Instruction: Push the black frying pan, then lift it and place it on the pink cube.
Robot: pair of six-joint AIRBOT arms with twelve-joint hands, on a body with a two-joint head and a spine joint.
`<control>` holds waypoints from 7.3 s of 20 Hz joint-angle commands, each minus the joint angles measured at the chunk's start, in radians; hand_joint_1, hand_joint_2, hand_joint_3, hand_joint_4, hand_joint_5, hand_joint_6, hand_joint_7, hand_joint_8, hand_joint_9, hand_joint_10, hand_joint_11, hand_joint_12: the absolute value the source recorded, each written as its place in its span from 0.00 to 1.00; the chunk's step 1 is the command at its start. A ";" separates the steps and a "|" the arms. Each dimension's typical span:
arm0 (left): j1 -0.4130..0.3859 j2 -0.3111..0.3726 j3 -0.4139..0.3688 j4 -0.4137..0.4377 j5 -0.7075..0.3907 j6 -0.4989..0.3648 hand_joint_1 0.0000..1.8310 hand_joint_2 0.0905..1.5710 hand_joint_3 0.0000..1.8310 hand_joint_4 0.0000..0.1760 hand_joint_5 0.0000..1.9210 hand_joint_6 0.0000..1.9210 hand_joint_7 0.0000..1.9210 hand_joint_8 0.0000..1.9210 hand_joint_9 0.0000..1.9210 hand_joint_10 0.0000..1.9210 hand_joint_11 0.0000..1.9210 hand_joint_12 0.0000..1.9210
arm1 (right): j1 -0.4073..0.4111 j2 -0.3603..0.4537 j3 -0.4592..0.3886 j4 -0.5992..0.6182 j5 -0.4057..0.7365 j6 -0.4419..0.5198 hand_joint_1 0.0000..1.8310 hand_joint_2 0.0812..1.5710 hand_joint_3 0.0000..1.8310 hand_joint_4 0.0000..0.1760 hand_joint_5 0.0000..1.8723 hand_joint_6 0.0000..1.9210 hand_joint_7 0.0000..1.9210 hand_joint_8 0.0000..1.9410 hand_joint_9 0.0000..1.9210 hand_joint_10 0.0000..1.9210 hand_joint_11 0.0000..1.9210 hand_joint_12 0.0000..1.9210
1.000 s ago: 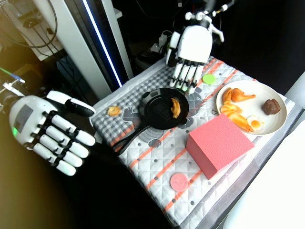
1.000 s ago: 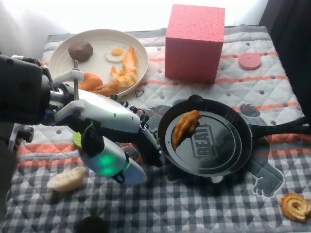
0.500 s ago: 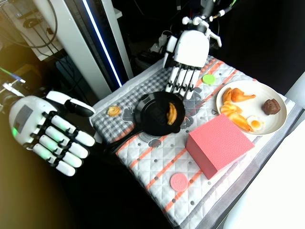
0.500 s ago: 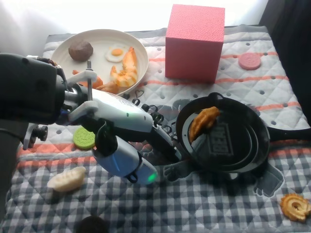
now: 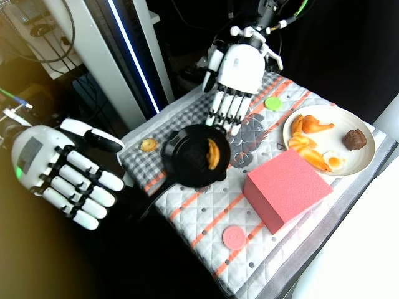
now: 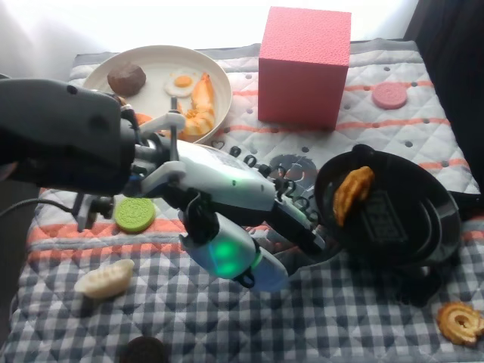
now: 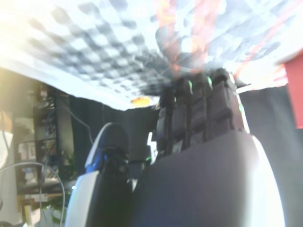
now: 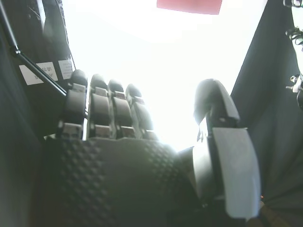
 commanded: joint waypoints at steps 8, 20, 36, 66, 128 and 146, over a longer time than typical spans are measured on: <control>-0.001 -0.052 0.034 -0.094 -0.043 0.055 0.11 0.88 0.00 0.10 0.17 0.00 0.11 0.00 0.04 0.01 0.00 0.00 | 0.002 0.000 0.006 0.014 0.127 0.006 0.25 0.75 0.00 0.00 0.00 0.00 0.00 0.00 0.06 0.02 0.00 0.18; -0.013 0.064 -0.003 -0.260 0.008 0.099 0.17 0.88 0.00 0.00 0.26 0.00 0.26 0.01 0.23 0.03 0.00 0.51 | -0.012 0.040 0.000 0.026 0.059 -0.060 0.37 0.74 0.00 0.00 0.00 0.00 0.00 0.00 0.07 0.01 0.00 0.41; -0.093 0.235 -0.061 -0.382 0.054 0.098 0.28 0.82 0.00 0.00 0.28 0.16 0.29 0.02 0.17 0.30 0.00 0.63 | 0.256 0.018 0.099 0.083 -0.529 -0.523 0.41 0.69 0.00 0.44 0.00 0.00 0.00 0.00 0.00 0.00 0.00 0.00; -0.041 0.303 -0.074 -0.430 0.008 0.099 0.28 0.85 0.00 0.09 0.28 0.11 0.31 0.01 0.16 0.30 0.00 0.52 | 0.476 -0.270 0.223 0.163 -0.582 -0.708 0.71 0.83 0.04 0.00 0.69 1.00 0.77 1.00 0.82 1.00 0.81 1.00; -0.040 0.271 -0.047 -0.462 0.047 0.099 0.28 0.86 0.00 0.00 0.29 0.01 0.29 0.01 0.14 0.24 0.00 0.33 | 1.020 -0.517 0.693 0.046 -0.937 -0.674 0.78 0.78 0.00 0.34 0.69 1.00 0.76 1.00 0.82 1.00 0.85 1.00; -0.036 0.272 -0.046 -0.460 0.015 0.099 0.22 0.88 0.00 0.13 0.28 0.00 0.26 0.00 0.13 0.19 0.00 0.26 | 0.993 -0.435 0.530 0.062 -0.913 -0.811 0.32 0.78 0.00 0.78 0.00 0.00 0.00 0.00 0.00 0.11 0.00 0.55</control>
